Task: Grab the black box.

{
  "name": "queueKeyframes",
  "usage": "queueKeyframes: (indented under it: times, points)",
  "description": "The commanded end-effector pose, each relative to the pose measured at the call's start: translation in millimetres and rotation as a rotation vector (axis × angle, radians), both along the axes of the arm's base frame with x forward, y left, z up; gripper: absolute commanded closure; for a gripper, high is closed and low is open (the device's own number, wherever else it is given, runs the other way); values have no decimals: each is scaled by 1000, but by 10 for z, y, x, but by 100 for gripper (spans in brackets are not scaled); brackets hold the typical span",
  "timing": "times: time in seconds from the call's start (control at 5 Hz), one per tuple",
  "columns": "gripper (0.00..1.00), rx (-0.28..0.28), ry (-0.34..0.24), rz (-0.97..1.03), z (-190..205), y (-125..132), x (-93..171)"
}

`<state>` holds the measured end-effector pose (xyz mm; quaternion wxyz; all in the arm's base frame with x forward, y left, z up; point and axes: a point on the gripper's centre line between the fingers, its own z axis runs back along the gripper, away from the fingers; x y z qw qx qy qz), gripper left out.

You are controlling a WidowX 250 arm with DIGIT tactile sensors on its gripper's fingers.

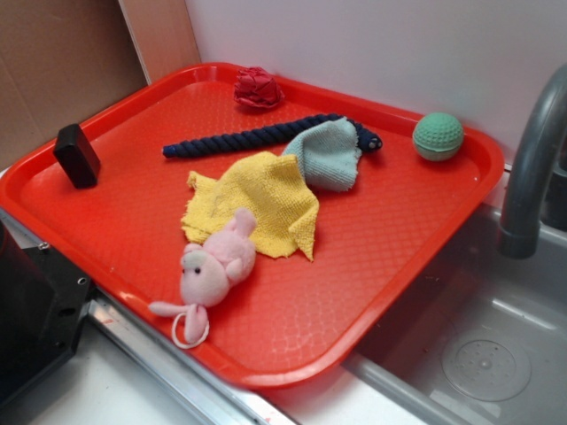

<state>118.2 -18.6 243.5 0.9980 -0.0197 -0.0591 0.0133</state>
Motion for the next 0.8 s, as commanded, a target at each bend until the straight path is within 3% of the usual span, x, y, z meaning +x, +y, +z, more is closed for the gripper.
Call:
queueKeyframes:
  times: [0.0,0.2,0.4,0.6]
  points:
    - [0,0,0,0,0,0,0]
    - [0,-99,139,255,-500,500,70]
    - [0,-99,180,508,-995,1008,55]
    - [0,-35,111,731,-1352,1223,67]
